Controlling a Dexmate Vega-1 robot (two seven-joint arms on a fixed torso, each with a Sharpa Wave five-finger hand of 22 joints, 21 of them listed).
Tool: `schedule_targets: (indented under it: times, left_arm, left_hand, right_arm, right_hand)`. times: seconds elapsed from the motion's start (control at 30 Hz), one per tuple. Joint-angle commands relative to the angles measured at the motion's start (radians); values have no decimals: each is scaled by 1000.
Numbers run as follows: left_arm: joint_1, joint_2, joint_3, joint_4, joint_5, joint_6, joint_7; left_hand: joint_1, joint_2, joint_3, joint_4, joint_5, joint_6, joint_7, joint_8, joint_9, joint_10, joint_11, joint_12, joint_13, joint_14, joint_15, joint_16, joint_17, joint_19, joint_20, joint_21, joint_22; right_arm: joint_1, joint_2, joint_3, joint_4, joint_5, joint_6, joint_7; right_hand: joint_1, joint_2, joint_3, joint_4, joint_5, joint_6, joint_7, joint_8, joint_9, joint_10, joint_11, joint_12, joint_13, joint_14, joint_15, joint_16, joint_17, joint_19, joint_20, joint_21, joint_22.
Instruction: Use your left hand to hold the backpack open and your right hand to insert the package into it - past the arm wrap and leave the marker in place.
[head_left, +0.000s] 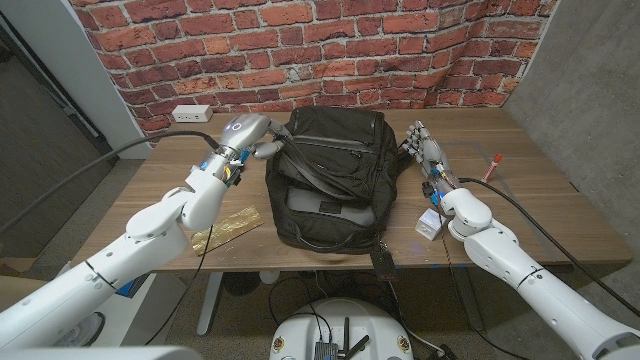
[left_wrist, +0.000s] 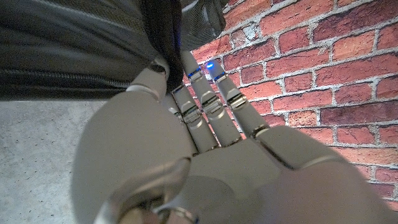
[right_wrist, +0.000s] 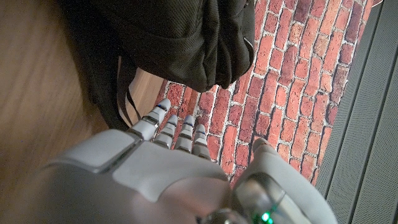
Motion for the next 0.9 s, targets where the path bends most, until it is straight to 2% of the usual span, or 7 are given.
schedule_targets:
  times: [0.03, 0.17, 0.37, 0.67, 0.9]
  left_arm:
    - [-90, -56, 61, 27, -16, 6, -9]
    - [-138, -79, 91, 50, -24, -3, -25]
    - [-165, -98, 110, 60, -42, 6, -38]
    - [-178, -117, 108, 53, -84, 33, -41]
    - [-183, -123, 96, 41, -119, 70, -51]
  left_hand:
    - [-1, 11, 9, 0, -1, 5, 3, 2, 3, 12, -1, 4, 6, 13, -36, 2, 3, 14, -127, -3, 3]
    - [-1, 11, 10, 0, -1, 5, 4, 2, 3, 13, -1, 4, 6, 16, -36, 3, 4, 16, -127, -3, 3]
    - [-1, 10, 10, 0, -1, 5, 5, 2, 4, 16, -1, 4, 6, 18, -36, 3, 4, 18, -127, -2, 3]
    - [-1, 11, 11, 1, -1, 6, 7, 2, 4, 19, 0, 5, 6, 22, -36, 3, 4, 21, -127, -2, 3]
    - [-1, 11, 11, 0, -1, 7, 8, 2, 4, 25, 0, 6, 6, 29, -37, 5, 5, 23, -127, -2, 4]
  right_arm:
    - [-17, -34, 1, -30, -28, -16, -1]
    - [-17, -45, 0, -26, -48, -10, -1]
    - [-32, -69, 9, -50, -69, -17, -13]
    - [-107, -114, 39, -156, -132, -54, -96]
    - [-179, -149, 65, -263, -186, -120, -169]
  right_hand:
    - [-2, 25, 7, 0, -1, 5, 3, 7, 4, 8, 0, 7, 3, 2, -6, 6, 4, 9, -25, 4, 6]
    - [-1, 25, 8, -2, -1, 6, 3, 7, 4, 9, 0, 7, 3, 3, -6, 6, 3, 10, -26, 4, 6]
    - [6, 22, 12, -9, -1, 7, 3, 7, 4, 14, 2, 8, 4, 9, -7, 7, 0, 15, -26, 6, 6]
    - [14, 16, 16, -18, -3, 7, -4, 6, 4, 21, 6, 10, 4, 21, -4, 9, -3, 24, -25, 8, 6]
    - [20, 6, 17, -27, -5, 15, -7, 9, 4, 28, 7, 11, 4, 32, -5, 11, -6, 36, -22, 11, 5]
